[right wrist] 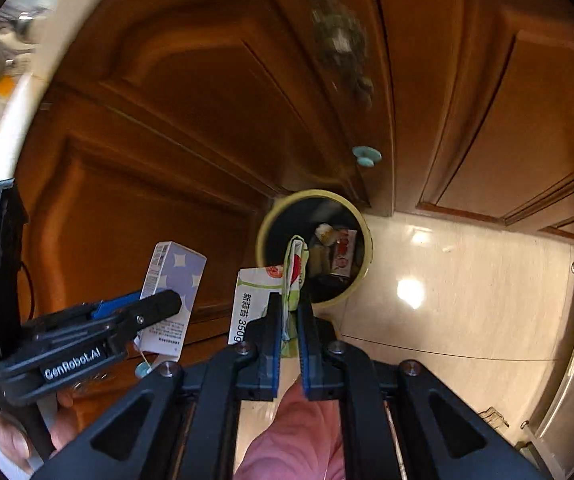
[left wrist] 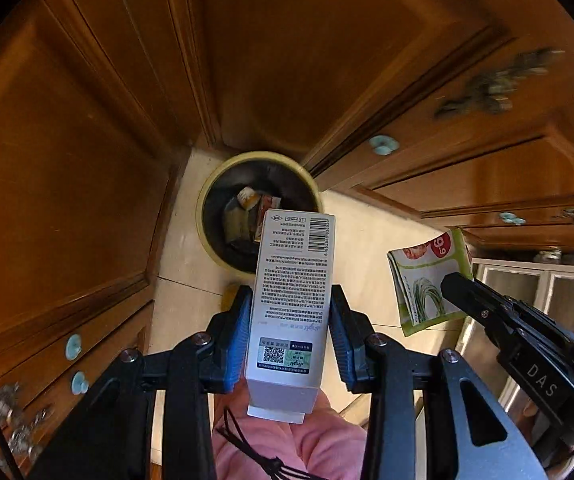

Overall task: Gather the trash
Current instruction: 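Carry milk carton and green wrapper down to the floor bin and release both, then raise both tools back toward the counter trash, then grasp clear plastic bottle with left tool while right tool grasps plastic bag, then lower bottle and plastic bag over the floor bin and open both tools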

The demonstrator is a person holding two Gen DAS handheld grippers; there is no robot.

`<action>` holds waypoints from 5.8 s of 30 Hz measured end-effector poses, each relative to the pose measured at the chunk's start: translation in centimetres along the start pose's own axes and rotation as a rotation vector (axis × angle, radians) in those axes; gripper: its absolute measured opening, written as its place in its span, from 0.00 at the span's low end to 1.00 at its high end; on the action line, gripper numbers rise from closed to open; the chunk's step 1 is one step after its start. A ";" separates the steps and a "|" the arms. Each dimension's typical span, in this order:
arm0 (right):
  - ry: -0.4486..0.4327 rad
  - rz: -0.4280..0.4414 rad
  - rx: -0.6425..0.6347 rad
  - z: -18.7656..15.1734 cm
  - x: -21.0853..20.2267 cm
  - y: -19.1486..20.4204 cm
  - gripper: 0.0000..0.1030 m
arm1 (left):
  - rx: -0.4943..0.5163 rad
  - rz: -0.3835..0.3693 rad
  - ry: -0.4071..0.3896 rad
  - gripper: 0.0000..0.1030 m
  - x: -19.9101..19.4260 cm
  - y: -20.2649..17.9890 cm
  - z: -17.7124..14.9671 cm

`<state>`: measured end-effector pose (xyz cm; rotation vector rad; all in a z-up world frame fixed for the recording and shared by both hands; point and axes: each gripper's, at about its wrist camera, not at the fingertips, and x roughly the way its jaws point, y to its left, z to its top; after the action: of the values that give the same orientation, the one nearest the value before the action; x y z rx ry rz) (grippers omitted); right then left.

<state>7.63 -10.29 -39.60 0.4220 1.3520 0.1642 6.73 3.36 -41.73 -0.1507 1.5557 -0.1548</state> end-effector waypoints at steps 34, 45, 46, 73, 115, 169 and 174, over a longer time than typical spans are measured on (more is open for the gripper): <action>-0.028 -0.035 -0.051 3.0 -8.7 4.9 0.24 | 0.128 0.170 -0.139 0.71 -12.7 -3.2 3.7; -0.257 0.000 -0.195 1.2 -23.0 7.0 0.24 | 0.208 0.213 -0.341 0.74 -25.7 -7.2 1.6; -0.277 0.003 -0.208 1.2 -24.1 7.0 0.24 | 0.216 0.215 -0.360 0.75 -26.6 -7.3 1.6; -0.514 0.062 -0.088 12.3 -32.0 8.7 0.42 | 0.490 0.363 -0.688 0.90 -39.1 -10.0 16.8; -0.498 -0.060 0.183 31.1 -16.9 7.9 0.11 | 0.857 0.481 -0.208 0.54 -21.3 -10.2 38.6; -0.020 0.010 -0.128 -1.0 -2.9 4.2 0.09 | 0.057 0.068 0.000 0.54 -5.4 1.0 2.2; 0.045 -0.010 -0.114 0.1 3.5 3.4 0.09 | 0.038 0.053 0.047 0.54 0.7 2.7 4.2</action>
<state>8.95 -5.94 -41.40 0.3168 1.3814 0.2424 10.96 5.89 -42.89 -0.0758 1.6013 -0.1468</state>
